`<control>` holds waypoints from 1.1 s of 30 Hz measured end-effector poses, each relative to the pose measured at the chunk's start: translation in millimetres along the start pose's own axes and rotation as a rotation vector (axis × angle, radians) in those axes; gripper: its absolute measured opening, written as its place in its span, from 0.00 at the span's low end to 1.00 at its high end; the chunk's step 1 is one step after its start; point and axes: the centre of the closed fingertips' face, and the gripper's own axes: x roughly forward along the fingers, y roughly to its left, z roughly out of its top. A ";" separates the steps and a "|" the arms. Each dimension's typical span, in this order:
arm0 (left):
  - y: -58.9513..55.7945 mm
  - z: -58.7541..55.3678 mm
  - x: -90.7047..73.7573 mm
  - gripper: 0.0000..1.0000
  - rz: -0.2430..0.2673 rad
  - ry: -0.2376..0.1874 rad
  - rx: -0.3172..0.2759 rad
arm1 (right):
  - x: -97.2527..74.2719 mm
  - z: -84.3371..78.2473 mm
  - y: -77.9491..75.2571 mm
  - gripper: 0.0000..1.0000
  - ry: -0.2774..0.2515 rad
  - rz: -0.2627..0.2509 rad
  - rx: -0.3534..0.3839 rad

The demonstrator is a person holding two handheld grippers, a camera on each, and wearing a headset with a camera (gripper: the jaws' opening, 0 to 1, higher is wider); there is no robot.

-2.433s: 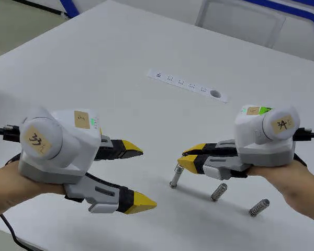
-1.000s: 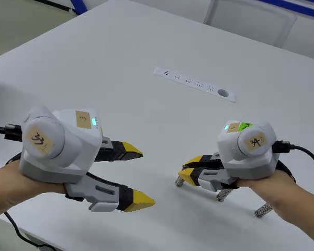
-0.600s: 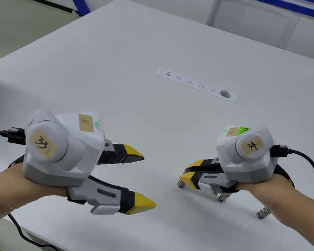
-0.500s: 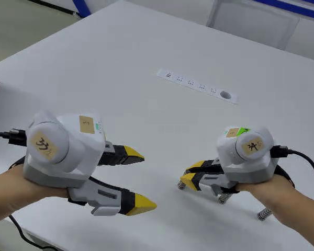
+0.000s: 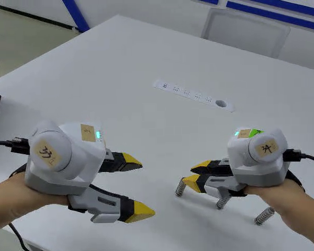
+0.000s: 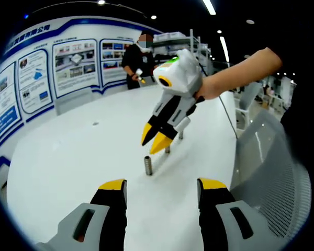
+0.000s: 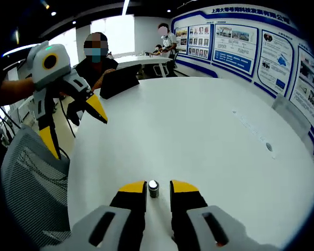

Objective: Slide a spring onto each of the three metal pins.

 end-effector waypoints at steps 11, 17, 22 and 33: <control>6.9 2.9 4.9 0.58 0.016 0.036 0.028 | -66.9 -4.8 -15.5 0.23 -0.046 -0.087 -0.034; 4.1 18.6 10.1 0.62 0.002 0.008 0.032 | -108.4 -25.0 -22.3 0.27 -0.066 -0.114 -0.026; 7.4 34.7 17.1 0.63 -0.010 -0.013 0.034 | -139.4 -48.9 -28.9 0.32 -0.074 -0.138 0.021; 4.7 56.6 29.5 0.71 -0.078 -0.038 0.014 | -175.4 -83.9 -28.7 0.46 -0.077 -0.140 0.094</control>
